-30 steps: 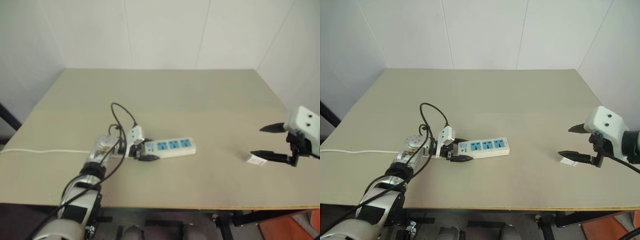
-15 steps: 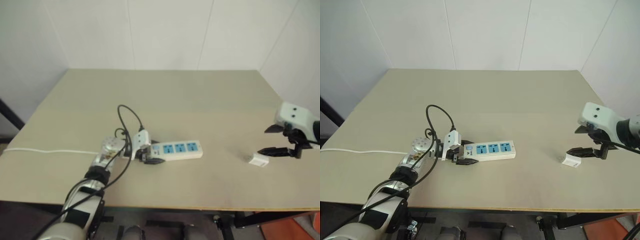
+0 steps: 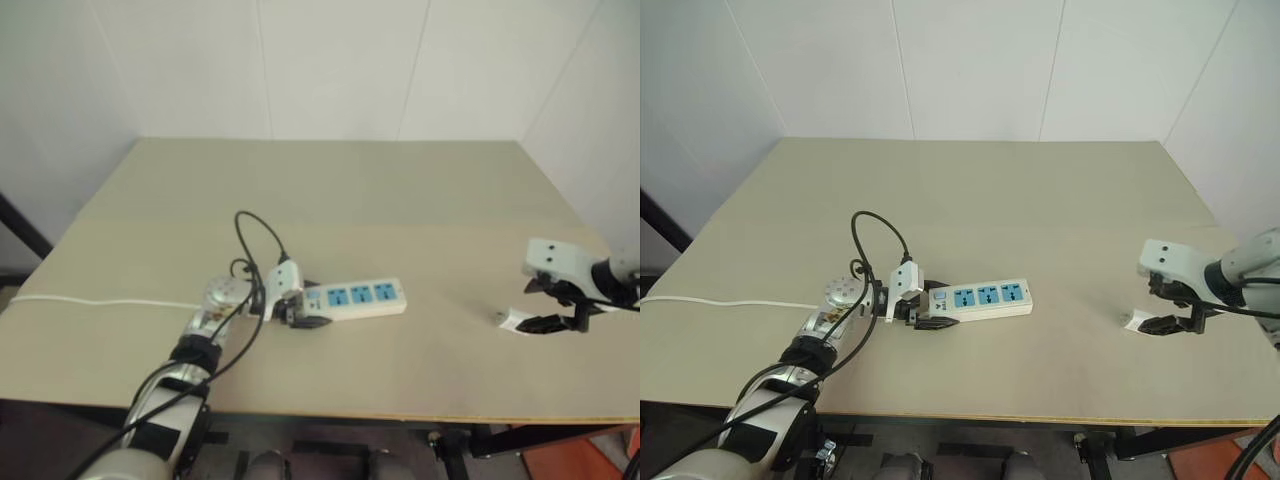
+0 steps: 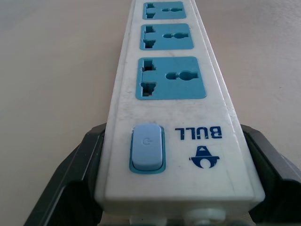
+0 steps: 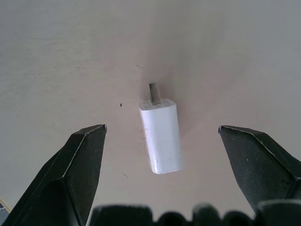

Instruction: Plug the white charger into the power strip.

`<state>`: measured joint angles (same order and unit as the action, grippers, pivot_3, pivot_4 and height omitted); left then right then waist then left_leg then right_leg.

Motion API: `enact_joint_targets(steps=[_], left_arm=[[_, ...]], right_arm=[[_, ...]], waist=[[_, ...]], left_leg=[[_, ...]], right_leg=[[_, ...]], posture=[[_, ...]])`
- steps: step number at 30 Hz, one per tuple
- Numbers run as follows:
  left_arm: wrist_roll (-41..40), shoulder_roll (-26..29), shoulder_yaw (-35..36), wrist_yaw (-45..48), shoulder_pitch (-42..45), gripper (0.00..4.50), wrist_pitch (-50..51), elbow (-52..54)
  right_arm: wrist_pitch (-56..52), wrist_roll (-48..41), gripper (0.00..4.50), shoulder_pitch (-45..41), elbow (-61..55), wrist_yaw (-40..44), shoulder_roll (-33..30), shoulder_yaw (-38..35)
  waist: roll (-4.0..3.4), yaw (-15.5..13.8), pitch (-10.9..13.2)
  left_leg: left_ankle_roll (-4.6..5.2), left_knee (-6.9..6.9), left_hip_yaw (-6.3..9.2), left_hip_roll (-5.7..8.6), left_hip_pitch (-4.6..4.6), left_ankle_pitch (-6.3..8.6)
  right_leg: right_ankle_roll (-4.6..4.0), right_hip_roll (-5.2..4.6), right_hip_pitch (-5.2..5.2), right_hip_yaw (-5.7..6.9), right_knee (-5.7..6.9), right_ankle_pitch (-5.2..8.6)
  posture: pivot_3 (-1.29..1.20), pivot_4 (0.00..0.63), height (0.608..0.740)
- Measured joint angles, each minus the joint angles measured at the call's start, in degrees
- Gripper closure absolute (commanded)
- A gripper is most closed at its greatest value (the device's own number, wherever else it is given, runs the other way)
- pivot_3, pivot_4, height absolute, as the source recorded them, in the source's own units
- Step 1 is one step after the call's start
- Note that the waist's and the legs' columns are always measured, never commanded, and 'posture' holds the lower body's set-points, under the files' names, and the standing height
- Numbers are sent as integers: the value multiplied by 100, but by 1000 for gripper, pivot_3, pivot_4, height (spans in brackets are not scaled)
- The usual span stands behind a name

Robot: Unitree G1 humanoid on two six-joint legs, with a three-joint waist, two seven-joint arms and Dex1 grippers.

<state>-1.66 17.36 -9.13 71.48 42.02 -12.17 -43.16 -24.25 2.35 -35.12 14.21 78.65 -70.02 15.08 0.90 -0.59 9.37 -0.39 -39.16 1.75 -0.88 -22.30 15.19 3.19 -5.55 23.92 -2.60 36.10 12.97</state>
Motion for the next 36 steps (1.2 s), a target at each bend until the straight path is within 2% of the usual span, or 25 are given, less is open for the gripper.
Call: enact_joint_targets(steps=[7,8,11,18,27,33,36], left_arm=[[0,24,-4,-2,-31,1177,93,93],[-1,25,-5,-2,-35,1177,101,102],[-4,39,-6,-5,-53,1177,119,136],[-45,68,-6,-17,-124,1177,233,260],[-55,114,-26,-49,-156,1177,275,322],[-65,122,-47,-47,-155,1177,275,323],[-65,126,-55,-47,-155,1177,275,323]], right_arm=[[376,423,0,2,397,-20,344,218],[439,475,181,2,470,-27,383,232],[578,616,930,-7,672,-78,482,248],[848,846,3375,-117,1007,-135,663,253],[1463,911,3413,-207,1187,-147,771,238],[3446,866,3413,-395,1570,-172,774,238],[5075,853,3413,-682,2022,-8,773,259]], waist=[[-2,2,-1],[-2,2,-1],[-2,9,-1],[-3,31,-2],[-3,70,-2],[-3,71,-2],[-3,74,-2]], left_leg=[[0,0,-1,0,-1,0],[0,0,-1,0,-1,0],[0,0,-1,0,0,0],[0,0,-1,0,2,0],[0,0,0,-1,8,0],[0,2,0,-1,8,0],[0,4,-1,-1,11,0]], right_leg=[[0,0,2,0,0,0],[0,0,2,0,-1,0],[0,0,2,0,-1,0],[0,1,1,0,0,0],[0,1,-6,0,1,0],[0,1,-6,0,-1,0],[0,1,-10,0,-3,0]], posture=[[0,150,740],[0,150,740],[0,150,740],[0,150,740],[0,150,740],[0,150,740],[0,150,740]])
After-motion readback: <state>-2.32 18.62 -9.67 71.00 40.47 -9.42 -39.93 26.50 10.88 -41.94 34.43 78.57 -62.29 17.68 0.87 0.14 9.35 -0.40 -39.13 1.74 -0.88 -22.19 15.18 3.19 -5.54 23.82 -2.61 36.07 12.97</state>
